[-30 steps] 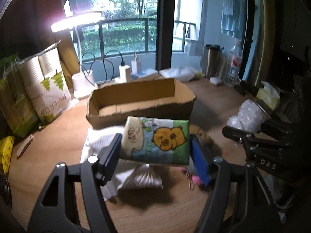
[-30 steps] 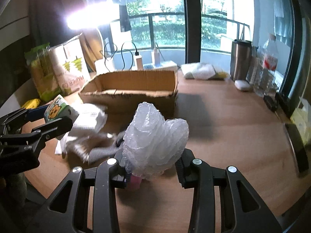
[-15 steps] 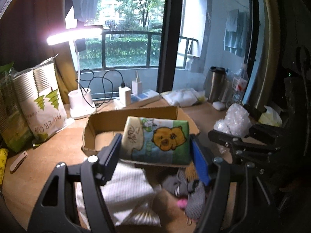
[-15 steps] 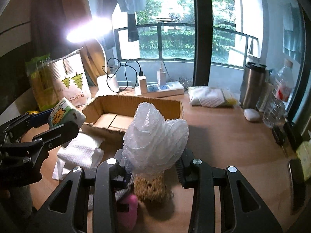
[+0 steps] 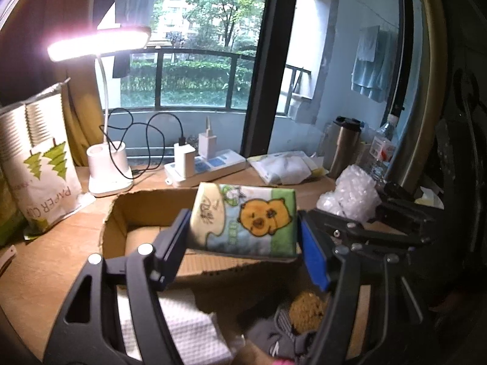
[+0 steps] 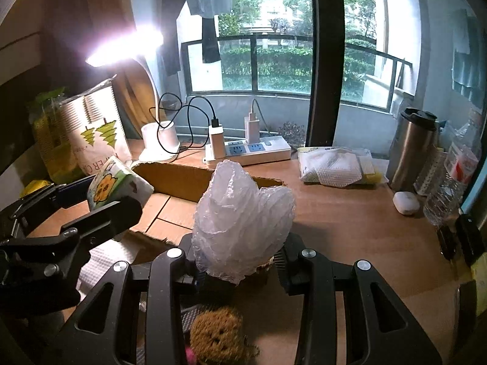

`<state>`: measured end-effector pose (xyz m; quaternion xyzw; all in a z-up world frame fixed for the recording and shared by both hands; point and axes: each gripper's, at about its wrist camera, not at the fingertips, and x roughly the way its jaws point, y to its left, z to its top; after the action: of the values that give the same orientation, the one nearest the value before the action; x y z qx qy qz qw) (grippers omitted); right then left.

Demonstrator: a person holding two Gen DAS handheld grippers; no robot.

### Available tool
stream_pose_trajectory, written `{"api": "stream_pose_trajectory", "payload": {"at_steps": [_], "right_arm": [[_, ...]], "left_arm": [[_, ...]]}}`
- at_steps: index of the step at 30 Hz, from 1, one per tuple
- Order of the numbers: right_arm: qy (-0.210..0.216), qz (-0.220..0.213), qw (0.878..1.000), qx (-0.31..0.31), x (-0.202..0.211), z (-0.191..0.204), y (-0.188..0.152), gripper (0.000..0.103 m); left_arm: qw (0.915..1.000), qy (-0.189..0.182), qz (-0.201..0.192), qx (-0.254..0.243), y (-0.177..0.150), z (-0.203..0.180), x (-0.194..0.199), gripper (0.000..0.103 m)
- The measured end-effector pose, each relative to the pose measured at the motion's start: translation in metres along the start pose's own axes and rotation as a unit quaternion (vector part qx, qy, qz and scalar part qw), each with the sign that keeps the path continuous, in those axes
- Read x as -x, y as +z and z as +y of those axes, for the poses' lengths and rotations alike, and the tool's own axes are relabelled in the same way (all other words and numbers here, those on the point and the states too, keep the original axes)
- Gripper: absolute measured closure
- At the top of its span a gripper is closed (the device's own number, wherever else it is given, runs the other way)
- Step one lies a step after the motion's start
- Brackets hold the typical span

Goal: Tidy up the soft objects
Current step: 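Carry both items over the cardboard box and open both grippers to drop them, then move the right gripper to the brown teddy keychain and grasp it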

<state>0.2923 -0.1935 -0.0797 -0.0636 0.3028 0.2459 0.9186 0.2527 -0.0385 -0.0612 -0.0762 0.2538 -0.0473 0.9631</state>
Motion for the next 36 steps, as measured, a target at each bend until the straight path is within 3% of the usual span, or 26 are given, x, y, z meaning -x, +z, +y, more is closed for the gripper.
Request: {"api": "stream_pose_trajectory", "payload": {"at_steps": [10,19,22,26,29,36], "right_arm": [[0.011,0.03,0.999,-0.006,-0.046,-0.012,0.004,0.064],[0.026,0.054,0.998,-0.017,-0.07,-0.017,0.0,0.063],[0.018,0.059,0.998,-0.023,-0.072,-0.02,0.0,0.058],[0.017,0.056,0.998,-0.031,-0.069,-0.023,0.001,0.053],[0.01,0.051,0.998,-0.034,-0.065,-0.024,0.003,0.042],[0.006,0.039,0.999,-0.035,-0.051,-0.024,0.005,0.041]], "left_arm": [[0.9993,0.004,0.029,0.024,-0.009,0.012,-0.05,0.035],[0.9969,-0.005,0.066,0.042,-0.016,0.022,-0.071,0.034],[0.9964,-0.005,0.074,0.041,-0.016,0.022,-0.074,0.033],[0.9964,0.006,0.076,0.038,-0.016,0.02,-0.071,0.025],[0.9967,0.009,0.072,0.038,-0.014,0.02,-0.066,0.02],[0.9978,0.013,0.059,0.027,-0.008,0.016,-0.048,0.014]]}}
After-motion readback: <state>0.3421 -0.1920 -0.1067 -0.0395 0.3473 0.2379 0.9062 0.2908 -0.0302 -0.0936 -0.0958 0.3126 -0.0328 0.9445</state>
